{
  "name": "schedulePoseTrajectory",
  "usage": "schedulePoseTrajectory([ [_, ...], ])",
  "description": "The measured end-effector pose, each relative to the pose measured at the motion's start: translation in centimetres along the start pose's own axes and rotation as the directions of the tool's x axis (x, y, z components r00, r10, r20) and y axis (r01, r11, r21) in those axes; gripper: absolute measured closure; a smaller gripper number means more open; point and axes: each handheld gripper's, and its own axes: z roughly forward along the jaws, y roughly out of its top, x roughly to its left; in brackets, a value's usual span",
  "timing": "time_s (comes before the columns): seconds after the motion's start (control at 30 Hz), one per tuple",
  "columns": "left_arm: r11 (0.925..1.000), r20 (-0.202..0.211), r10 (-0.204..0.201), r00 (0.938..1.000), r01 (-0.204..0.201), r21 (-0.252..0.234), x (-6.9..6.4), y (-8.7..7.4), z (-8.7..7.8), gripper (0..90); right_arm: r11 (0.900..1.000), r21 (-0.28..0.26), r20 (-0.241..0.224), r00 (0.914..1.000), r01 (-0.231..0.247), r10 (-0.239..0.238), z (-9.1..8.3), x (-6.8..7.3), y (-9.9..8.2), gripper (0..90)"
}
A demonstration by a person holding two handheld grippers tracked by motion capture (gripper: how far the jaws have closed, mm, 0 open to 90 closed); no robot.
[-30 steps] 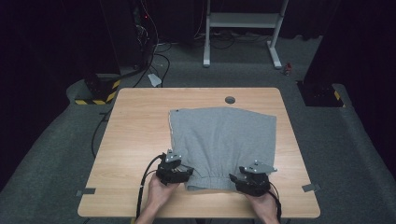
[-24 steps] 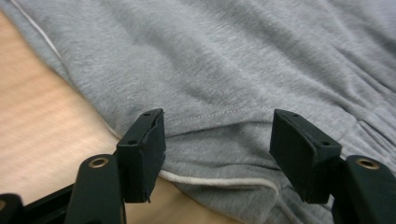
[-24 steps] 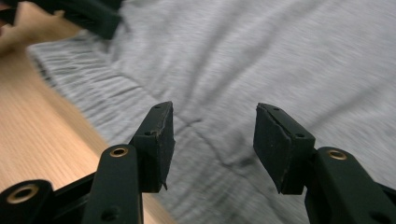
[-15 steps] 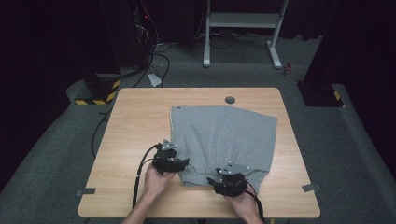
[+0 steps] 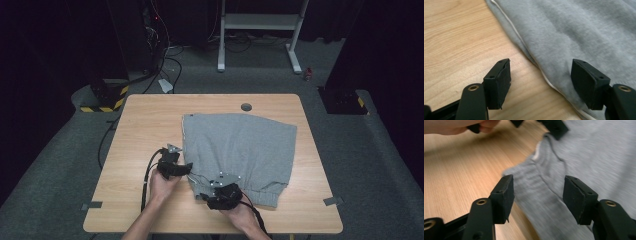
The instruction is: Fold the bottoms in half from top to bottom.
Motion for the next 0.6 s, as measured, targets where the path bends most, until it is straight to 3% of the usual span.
schedulePoseTrajectory([
  [0.07, 0.9995, -0.001, 0.013, 0.9999, -0.013, 0.029, 0.2, 0.6, 0.3, 31.5, 0.9997, 0.014, -0.004, 0.9998, 0.021, -0.021, 0.7, 0.6, 0.3, 40.0],
  [0.13, 1.0, 0.016, -0.01, 0.9998, 0.01, 0.001, 0.4, 1.1, 0.3, 33.5, 0.9984, 0.043, -0.008, 0.9993, 0.038, -0.038, 1.5, 1.0, 0.5, 39.9],
  [0.2, 0.9998, 0.01, 0.002, 0.9999, -0.002, 0.018, 0.6, 1.9, 0.7, 32.6, 0.9962, 0.068, 0.001, 0.9985, 0.054, -0.054, 2.2, 1.3, 0.5, 41.7],
  [0.37, 0.9987, -0.004, -0.005, 1.0, 0.005, 0.05, 1.2, 3.4, 1.6, 33.2, 0.991, 0.086, 0.029, 0.994, 0.103, -0.106, 2.0, 2.0, 0.2, 54.3],
  [0.5, 0.9972, 0.011, -0.068, 0.9976, 0.068, 0.03, 2.0, 3.7, 2.1, 34.1, 0.9848, 0.101, 0.015, 0.9895, 0.142, -0.144, 1.4, 2.4, -0.1, 62.5],
  [0.6, 0.9953, 0.007, -0.089, 0.996, 0.089, 0.04, 2.2, 3.7, 2.4, 34.2, 0.9809, 0.109, -0.008, 0.9869, 0.161, -0.161, 0.5, 3.1, -0.7, 68.3],
])
